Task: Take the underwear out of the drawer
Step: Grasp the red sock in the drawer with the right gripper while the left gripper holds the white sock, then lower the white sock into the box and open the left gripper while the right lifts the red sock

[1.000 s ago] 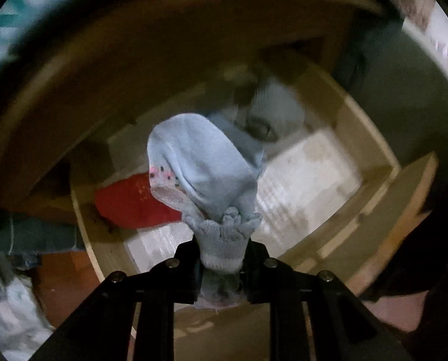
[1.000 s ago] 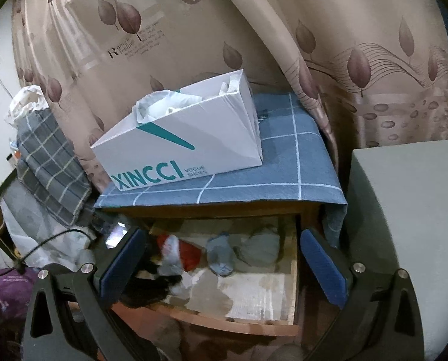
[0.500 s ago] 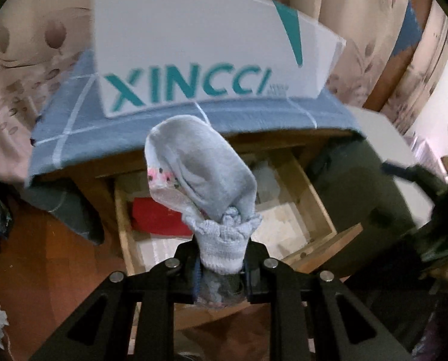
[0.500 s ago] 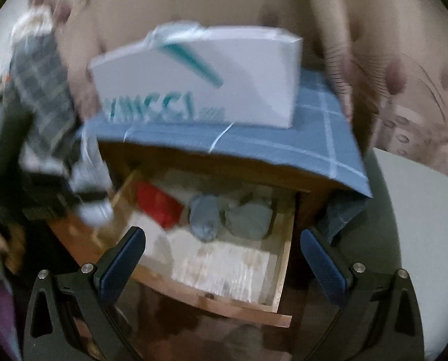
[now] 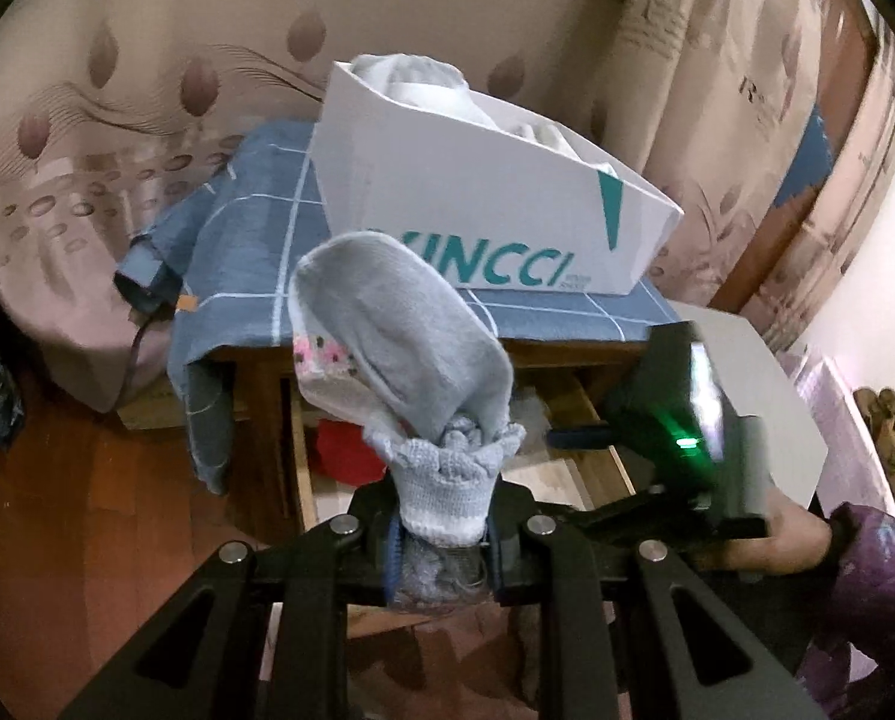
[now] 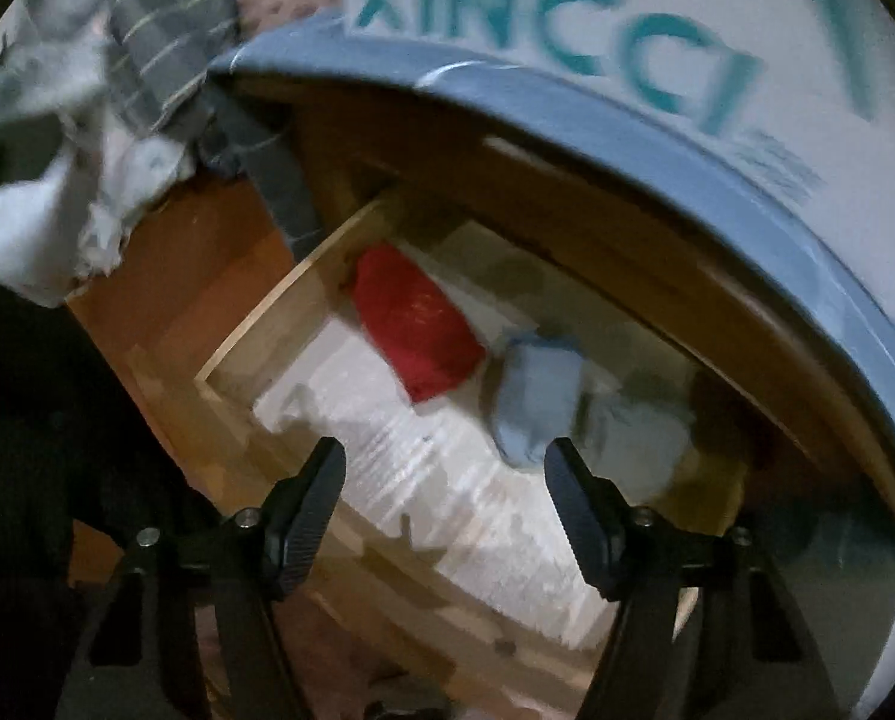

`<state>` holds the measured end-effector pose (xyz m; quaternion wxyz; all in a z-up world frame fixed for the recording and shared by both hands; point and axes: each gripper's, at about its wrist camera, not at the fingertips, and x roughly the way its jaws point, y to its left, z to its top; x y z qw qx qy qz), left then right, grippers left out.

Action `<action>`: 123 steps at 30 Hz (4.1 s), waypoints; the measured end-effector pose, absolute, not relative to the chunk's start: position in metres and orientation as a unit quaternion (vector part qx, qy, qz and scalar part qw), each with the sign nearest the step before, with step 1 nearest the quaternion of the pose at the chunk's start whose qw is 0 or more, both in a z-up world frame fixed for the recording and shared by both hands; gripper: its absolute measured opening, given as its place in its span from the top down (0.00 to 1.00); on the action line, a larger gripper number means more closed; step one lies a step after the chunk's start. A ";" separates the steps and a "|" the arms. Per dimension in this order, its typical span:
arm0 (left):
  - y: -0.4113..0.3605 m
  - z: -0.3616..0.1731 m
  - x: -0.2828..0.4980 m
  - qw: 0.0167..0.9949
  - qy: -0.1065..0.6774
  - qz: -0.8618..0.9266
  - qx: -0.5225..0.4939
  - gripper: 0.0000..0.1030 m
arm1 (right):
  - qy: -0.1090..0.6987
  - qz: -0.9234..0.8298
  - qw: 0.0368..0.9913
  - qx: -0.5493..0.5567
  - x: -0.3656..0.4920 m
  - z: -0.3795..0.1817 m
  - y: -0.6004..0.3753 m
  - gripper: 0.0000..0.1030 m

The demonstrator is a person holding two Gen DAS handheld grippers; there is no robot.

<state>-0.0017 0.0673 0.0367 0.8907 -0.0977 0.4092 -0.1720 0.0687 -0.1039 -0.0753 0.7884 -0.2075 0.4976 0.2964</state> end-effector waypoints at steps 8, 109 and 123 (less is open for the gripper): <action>0.075 0.035 -0.008 0.891 0.403 -0.182 -0.108 0.80 | 0.516 0.312 0.742 -0.293 0.090 -0.115 -0.051 0.36; -0.028 0.187 0.129 0.907 0.339 -0.249 -0.029 0.78 | 0.558 0.190 0.802 -0.093 0.087 -0.099 -0.207 0.69; -0.056 0.149 0.235 0.889 0.411 -0.201 -0.028 0.76 | 0.570 0.191 0.795 -0.087 0.089 -0.107 -0.207 0.69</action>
